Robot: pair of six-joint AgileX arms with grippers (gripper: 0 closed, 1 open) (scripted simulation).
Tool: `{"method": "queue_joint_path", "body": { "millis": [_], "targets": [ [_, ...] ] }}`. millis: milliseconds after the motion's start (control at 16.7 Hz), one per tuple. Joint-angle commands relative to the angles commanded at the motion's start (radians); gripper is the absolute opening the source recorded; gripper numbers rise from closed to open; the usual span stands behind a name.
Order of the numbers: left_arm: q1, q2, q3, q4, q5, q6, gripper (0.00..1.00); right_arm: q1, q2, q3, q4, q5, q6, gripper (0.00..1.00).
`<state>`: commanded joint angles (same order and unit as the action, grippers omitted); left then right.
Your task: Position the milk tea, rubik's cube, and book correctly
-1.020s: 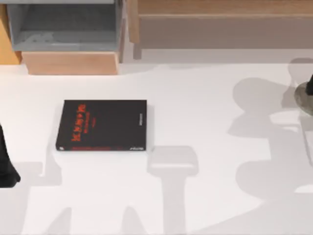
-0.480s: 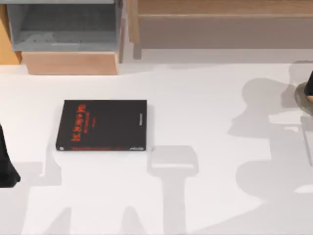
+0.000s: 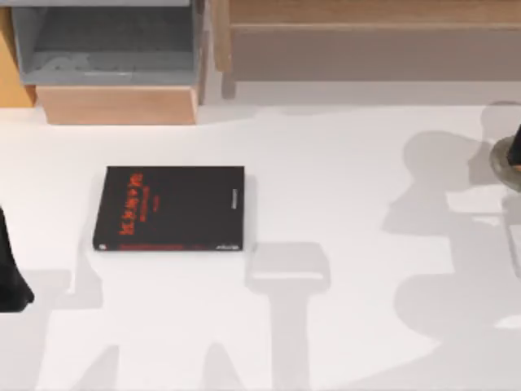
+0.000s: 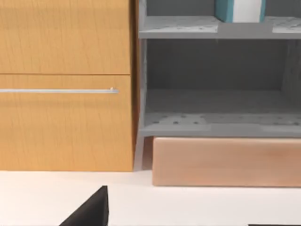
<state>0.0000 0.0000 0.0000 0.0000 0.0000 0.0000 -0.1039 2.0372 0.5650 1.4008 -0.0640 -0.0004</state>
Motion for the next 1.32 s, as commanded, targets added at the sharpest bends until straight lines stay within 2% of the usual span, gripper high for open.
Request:
{"method": "queue_joint_path", "body": {
  "millis": [240, 540, 1080, 1320],
  "targets": [
    [0.000, 0.000, 0.000, 0.000, 0.000, 0.000, 1.00, -0.006, -0.033, -0.084, 0.050, -0.006, 0.000, 1.00],
    [0.000, 0.000, 0.000, 0.000, 0.000, 0.000, 1.00, -0.002, -0.033, -0.085, 0.048, -0.006, 0.000, 1.00],
    [0.000, 0.000, 0.000, 0.000, 0.000, 0.000, 1.00, -0.007, -0.313, -0.133, -0.182, -0.015, 0.000, 1.00],
    [0.000, 0.000, 0.000, 0.000, 0.000, 0.000, 1.00, -0.007, -0.351, -0.140, -0.214, -0.017, 0.000, 1.00]
  ]
}}
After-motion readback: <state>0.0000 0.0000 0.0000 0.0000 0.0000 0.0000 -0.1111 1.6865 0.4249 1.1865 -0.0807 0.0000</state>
